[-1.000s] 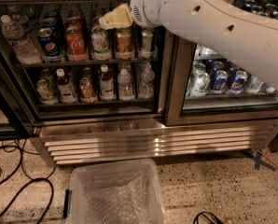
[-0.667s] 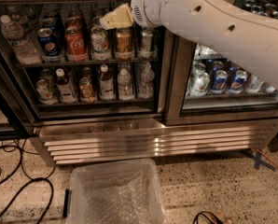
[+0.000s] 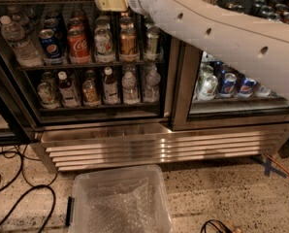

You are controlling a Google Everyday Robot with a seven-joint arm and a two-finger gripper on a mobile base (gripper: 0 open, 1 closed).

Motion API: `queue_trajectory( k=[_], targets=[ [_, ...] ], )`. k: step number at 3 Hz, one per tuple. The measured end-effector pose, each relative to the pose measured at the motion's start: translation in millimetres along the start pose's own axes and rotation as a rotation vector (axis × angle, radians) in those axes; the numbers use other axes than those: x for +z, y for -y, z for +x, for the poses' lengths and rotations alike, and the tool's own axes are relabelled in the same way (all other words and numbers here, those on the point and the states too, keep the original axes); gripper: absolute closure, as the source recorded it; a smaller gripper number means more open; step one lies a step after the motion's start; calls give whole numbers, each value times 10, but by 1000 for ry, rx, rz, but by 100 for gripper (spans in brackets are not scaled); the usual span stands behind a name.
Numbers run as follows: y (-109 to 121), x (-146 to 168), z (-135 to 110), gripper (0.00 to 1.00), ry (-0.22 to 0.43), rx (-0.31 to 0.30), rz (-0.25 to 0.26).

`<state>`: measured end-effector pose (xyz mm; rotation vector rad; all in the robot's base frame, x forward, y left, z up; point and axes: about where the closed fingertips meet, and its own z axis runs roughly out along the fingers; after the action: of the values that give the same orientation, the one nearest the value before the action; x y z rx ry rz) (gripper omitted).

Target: Pick pepsi can from top shelf of fridge

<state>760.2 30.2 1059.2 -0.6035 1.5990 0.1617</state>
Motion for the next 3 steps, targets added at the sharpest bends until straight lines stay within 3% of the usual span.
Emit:
queue_trajectory(
  k=[1, 3],
  targets=[
    [130, 161, -198, 15, 53, 7, 35],
    [133, 354, -365, 11, 99, 33, 58]
  ],
)
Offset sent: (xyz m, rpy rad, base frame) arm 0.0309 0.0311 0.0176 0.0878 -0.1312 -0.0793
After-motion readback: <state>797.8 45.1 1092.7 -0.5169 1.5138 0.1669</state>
